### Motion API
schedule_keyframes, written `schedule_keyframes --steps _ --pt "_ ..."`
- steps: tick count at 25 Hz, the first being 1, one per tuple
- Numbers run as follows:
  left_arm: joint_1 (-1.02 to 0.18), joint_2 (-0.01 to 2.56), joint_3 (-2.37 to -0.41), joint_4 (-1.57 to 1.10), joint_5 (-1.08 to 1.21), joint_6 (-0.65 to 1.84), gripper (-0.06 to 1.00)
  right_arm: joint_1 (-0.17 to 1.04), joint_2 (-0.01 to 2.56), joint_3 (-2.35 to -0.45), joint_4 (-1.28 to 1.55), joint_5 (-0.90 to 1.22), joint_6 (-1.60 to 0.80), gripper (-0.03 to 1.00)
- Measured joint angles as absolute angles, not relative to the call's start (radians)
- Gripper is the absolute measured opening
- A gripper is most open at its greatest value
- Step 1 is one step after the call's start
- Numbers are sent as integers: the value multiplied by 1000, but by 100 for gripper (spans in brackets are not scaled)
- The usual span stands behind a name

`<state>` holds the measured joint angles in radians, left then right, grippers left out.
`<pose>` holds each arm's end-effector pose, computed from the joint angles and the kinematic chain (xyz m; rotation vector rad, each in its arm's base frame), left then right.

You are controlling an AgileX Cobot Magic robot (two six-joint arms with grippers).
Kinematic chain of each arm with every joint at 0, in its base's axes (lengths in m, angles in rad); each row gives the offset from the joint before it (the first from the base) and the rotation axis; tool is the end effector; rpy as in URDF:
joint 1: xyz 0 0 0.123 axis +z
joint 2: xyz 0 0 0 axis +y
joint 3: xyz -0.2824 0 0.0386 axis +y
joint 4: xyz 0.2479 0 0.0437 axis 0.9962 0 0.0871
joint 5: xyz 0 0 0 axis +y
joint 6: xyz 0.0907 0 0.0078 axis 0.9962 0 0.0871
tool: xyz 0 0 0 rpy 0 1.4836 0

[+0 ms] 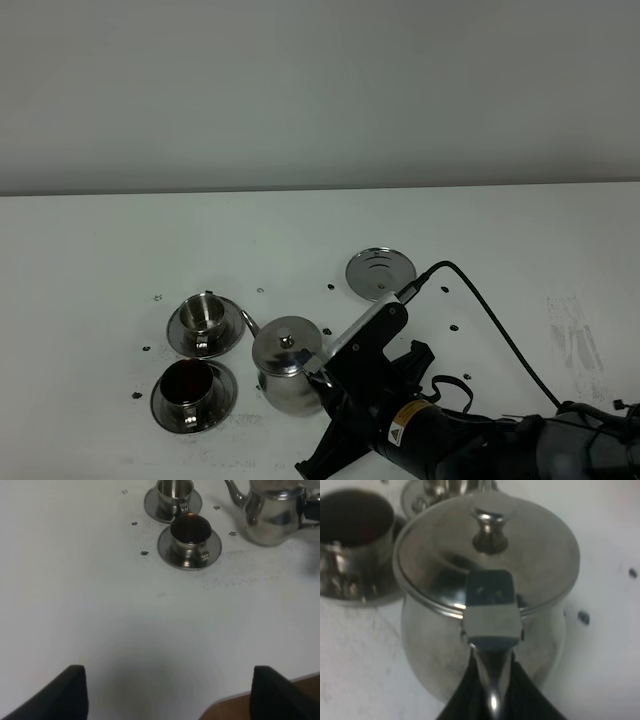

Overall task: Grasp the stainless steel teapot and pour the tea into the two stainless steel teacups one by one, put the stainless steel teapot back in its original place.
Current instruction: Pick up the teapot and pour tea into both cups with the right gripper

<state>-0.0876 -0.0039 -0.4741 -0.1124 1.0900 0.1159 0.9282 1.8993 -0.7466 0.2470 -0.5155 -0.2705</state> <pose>-0.0049 -0.0087 0.2680 0.2182 2.0809 -0.1187 0.2153 0.2693 0.1207 -0.9524 1.9318 0.3841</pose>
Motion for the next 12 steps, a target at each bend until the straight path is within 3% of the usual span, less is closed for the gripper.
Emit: schedule_keyframes --steps 12 --pt "-88 -4 -474 -112 1090 116 66 875 1823 -940 264 -168 -461 5"
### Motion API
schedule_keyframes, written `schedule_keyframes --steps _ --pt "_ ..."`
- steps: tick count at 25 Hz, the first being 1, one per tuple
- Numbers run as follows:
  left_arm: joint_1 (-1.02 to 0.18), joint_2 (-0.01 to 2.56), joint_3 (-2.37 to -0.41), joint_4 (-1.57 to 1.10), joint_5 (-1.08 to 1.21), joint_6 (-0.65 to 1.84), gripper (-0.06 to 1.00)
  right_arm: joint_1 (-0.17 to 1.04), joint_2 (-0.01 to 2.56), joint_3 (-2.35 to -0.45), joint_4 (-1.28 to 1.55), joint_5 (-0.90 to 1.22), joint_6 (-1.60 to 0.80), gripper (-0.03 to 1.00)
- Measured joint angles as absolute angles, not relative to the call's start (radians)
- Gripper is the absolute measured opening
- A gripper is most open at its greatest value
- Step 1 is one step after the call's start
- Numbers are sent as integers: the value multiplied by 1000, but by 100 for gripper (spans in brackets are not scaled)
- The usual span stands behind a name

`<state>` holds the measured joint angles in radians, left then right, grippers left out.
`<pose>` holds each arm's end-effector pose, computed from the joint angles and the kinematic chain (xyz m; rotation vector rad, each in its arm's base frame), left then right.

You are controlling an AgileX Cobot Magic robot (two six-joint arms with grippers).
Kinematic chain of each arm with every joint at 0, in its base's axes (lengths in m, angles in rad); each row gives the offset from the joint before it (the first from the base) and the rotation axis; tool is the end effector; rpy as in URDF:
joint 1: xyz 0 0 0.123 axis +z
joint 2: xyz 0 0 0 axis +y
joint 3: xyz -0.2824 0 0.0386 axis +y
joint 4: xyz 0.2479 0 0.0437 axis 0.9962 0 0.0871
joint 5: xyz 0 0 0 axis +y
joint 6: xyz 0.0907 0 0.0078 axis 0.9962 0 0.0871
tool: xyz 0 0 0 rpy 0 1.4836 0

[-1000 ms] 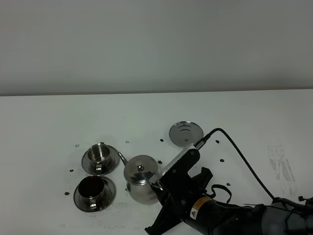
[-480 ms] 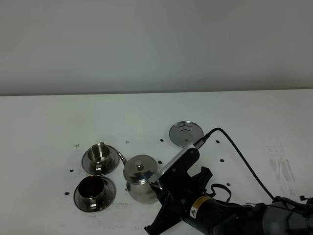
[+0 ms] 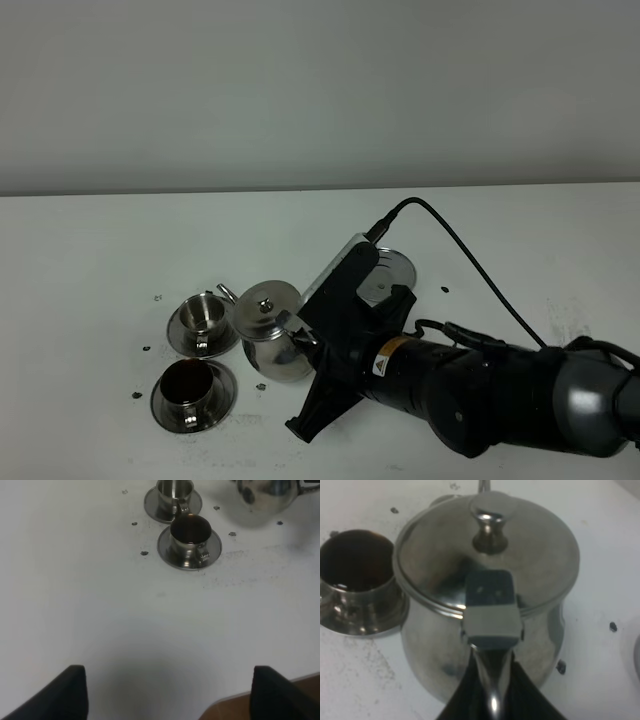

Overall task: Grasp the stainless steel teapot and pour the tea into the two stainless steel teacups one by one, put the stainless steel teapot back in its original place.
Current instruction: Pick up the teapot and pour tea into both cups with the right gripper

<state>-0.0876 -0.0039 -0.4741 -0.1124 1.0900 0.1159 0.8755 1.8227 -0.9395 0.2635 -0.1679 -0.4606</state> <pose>-0.0049 -0.0087 0.2680 0.2182 2.0809 -0.1187 0.2414 0.2832 0.1691 -1.1183 1.9216 0.3268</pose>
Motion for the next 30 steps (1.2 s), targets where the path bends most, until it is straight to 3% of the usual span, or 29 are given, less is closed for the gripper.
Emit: schedule_keyframes --steps 30 --pt "-88 -4 -474 -112 1090 116 66 838 1908 -1246 365 227 -760 5"
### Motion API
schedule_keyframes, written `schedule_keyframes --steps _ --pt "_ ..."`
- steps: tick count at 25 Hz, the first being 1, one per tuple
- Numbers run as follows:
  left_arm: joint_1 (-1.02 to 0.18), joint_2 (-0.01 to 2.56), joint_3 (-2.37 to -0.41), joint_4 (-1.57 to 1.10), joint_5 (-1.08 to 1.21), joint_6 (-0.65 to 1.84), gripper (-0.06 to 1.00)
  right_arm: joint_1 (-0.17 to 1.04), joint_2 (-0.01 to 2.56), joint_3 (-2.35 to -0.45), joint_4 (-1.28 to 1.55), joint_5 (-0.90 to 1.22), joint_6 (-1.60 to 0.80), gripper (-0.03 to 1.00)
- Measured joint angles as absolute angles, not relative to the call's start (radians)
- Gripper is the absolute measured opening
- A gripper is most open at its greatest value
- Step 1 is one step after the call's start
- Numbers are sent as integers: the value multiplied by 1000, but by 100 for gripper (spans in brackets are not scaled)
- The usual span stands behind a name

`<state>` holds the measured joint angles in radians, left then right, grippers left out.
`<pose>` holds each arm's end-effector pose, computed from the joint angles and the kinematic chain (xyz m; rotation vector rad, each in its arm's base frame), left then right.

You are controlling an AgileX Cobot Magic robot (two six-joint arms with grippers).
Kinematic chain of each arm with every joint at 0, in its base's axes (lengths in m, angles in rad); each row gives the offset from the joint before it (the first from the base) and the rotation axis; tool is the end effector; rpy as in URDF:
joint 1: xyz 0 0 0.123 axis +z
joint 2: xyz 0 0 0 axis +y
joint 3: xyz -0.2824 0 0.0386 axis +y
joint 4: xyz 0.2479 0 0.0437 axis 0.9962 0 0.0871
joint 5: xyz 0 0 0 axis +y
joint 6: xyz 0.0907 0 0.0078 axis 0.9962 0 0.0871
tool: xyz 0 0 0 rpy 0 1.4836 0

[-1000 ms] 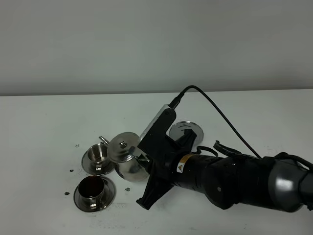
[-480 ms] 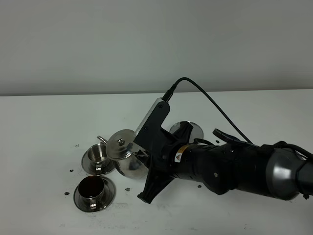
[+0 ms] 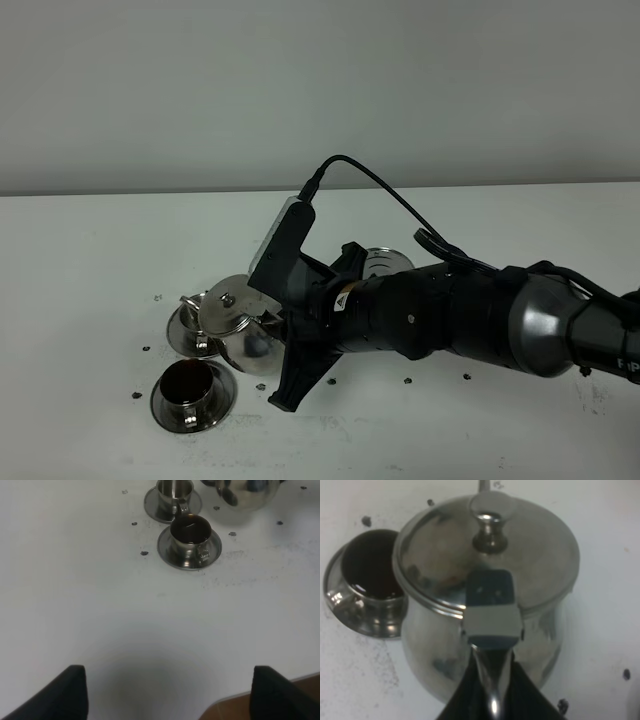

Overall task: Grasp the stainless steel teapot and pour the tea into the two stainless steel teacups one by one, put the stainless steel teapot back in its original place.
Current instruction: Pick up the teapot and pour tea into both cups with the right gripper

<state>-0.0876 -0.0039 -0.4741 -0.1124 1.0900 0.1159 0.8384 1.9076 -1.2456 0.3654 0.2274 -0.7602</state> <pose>-0.0049 -0.0087 0.2680 0.2182 2.0809 -0.1187 0.2727 0.3143 0.1945 -1.4145 1.9095 0.3053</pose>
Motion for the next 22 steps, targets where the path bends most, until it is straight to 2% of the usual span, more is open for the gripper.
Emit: schedule_keyframes --steps 22 --pt "-88 -4 -474 -111 1090 116 66 774 1977 -1375 297 377 -784 5"
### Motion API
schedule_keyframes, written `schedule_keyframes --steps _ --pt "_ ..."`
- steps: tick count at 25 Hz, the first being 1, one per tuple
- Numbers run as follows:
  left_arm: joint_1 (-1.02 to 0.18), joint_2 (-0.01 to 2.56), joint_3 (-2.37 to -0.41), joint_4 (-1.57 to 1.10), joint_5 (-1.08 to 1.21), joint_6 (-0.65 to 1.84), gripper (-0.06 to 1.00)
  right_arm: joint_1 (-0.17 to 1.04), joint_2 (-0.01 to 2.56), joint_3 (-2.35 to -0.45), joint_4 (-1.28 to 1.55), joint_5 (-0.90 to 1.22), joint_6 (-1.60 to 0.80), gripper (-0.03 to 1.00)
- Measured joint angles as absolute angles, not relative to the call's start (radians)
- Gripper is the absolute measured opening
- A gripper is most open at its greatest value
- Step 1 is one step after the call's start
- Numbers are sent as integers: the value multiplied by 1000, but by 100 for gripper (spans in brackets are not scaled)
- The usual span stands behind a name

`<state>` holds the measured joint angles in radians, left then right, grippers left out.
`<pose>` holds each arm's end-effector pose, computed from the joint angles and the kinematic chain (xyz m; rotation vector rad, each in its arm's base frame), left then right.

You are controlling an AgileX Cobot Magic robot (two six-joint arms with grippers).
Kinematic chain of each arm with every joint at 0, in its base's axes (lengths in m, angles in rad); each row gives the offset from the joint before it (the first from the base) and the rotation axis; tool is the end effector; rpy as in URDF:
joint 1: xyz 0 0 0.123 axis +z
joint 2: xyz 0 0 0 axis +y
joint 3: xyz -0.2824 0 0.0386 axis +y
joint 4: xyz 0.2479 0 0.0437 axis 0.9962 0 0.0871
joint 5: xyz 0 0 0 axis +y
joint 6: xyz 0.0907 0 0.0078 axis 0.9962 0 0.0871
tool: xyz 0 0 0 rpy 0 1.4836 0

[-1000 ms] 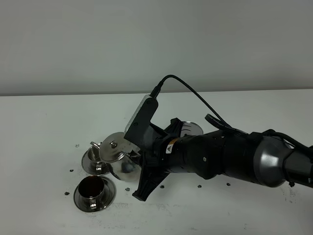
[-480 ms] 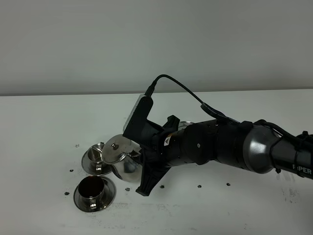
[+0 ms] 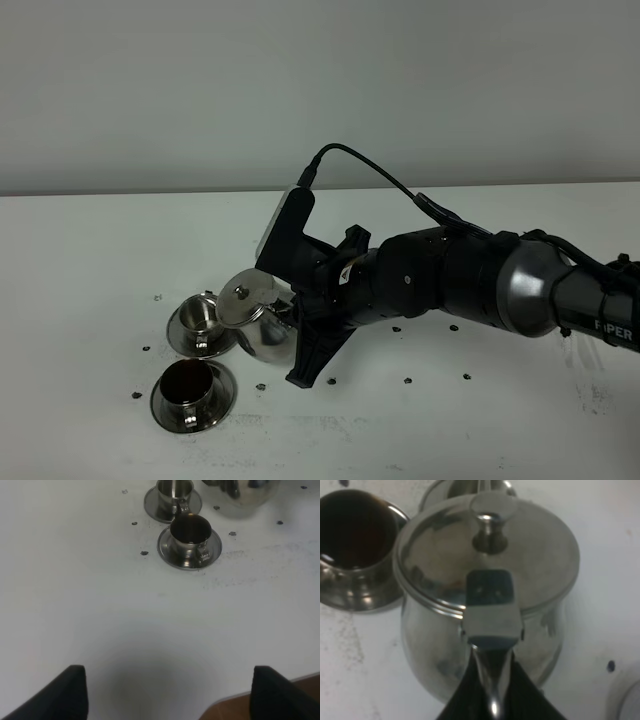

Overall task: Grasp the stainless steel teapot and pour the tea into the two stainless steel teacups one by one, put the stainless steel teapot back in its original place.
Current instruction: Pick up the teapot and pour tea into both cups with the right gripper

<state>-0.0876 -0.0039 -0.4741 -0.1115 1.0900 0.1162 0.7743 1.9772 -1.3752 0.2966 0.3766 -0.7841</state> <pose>-0.0049 -0.0086 0.2680 0.2185 2.0809 -0.1174 0.3034 0.3105 0.1931 -1.5065 1.9401 0.2495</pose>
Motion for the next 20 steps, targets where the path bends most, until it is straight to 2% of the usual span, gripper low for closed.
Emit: schedule_keyframes --steps 20 --pt "-88 -4 -474 -111 1090 116 66 760 2034 -1482 206 520 -785 5"
